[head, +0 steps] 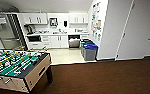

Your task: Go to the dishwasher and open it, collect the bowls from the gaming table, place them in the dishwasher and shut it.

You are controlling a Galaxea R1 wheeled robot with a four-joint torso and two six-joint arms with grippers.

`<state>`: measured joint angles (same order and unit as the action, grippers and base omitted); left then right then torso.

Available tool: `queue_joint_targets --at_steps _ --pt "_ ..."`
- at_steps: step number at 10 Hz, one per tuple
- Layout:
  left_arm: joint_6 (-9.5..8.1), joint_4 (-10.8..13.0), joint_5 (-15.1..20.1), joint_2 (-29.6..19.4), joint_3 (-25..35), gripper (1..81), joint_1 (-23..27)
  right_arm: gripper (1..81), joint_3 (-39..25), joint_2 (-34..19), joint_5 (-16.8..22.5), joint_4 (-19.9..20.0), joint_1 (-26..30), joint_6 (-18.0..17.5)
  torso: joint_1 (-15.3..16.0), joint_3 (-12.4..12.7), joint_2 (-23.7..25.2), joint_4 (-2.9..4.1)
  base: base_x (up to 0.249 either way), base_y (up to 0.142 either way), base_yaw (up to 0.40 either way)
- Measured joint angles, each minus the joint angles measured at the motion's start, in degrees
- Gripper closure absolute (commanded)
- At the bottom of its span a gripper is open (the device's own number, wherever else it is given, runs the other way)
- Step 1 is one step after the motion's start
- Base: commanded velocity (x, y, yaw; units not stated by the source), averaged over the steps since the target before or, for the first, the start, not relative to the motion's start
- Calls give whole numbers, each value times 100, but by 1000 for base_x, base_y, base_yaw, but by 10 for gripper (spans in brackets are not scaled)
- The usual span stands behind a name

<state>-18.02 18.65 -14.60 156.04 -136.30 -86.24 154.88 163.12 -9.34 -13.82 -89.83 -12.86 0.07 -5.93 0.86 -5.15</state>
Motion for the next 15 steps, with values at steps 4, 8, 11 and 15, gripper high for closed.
queue_joint_targets --at_steps 4,8,11,15 --pt "0 0 0 2 0 811 0 811 0 0 -2 0 0 0 2 0 0 0 180 0 0" --pt "0 0 0 -2 0 811 0 811 0 6 0 0 0 0 0 0 0 0 179 0 0" --pt "2 0 -2 0 0 811 2 811 0 9 0 0 0 0 2 0 0 0 179 0 0" --pt "0 0 2 -28 -5 811 -1 811 -2 28 -5 0 0 0 0 0 0 0 179 -58 0"
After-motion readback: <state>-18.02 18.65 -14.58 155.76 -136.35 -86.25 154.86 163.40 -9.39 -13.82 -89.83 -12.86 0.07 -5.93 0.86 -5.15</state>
